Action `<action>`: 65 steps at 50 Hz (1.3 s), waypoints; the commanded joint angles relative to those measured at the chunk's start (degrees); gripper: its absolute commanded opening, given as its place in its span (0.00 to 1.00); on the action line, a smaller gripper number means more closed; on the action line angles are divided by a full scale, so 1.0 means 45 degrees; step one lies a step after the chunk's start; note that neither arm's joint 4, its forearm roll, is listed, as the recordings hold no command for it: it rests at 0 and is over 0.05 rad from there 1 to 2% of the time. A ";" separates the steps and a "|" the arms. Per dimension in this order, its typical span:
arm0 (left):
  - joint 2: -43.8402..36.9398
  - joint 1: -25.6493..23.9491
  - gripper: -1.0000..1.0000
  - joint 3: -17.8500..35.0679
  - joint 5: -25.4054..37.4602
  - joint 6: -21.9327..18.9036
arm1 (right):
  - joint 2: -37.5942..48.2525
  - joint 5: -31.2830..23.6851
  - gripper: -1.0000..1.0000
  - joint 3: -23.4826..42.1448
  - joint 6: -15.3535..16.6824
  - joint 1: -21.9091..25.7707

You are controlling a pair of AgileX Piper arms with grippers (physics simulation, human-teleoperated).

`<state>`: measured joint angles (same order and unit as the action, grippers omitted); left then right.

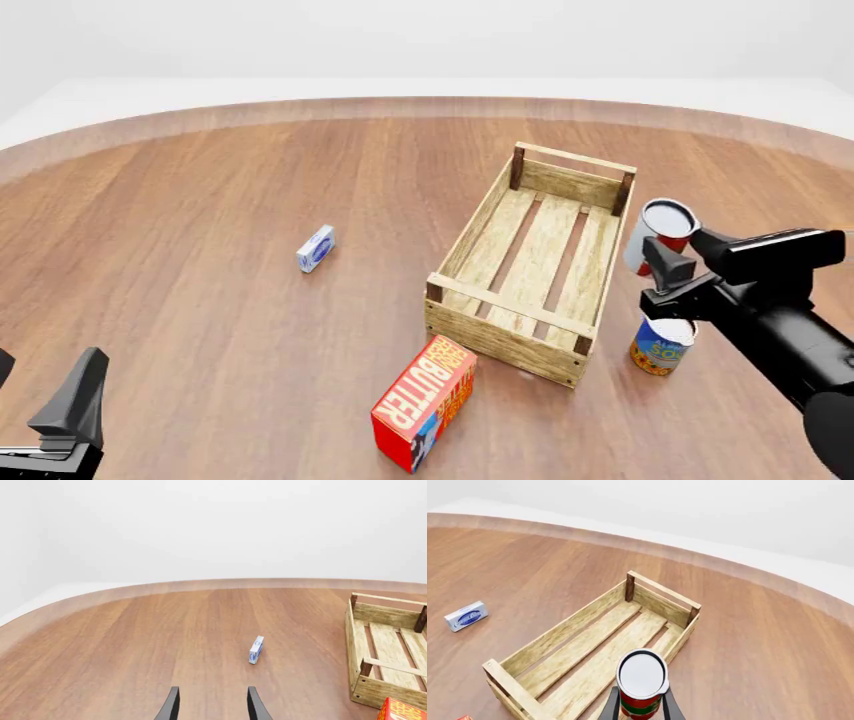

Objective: Pick up the tomato sauce, and put it in the wooden tray.

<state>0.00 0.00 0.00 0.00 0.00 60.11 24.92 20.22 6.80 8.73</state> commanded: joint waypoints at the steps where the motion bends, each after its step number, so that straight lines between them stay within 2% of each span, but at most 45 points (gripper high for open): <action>1: 0.0000 0.0000 1.00 0.0000 0.0000 0.0000 | 0.0781 0.0451 0.00 0.0350 -0.0156 0.0095; 33: 0.0000 0.0000 1.00 0.0000 0.0000 0.0000 | 0.2538 0.0904 0.00 0.1587 0.0042 0.0326; 65: 0.0000 0.0000 1.00 0.0000 0.0000 0.0000 | 0.4410 0.1722 0.00 0.2475 -0.0054 0.0467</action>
<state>0.00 0.00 0.00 0.00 0.00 77.76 31.68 30.01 7.50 10.65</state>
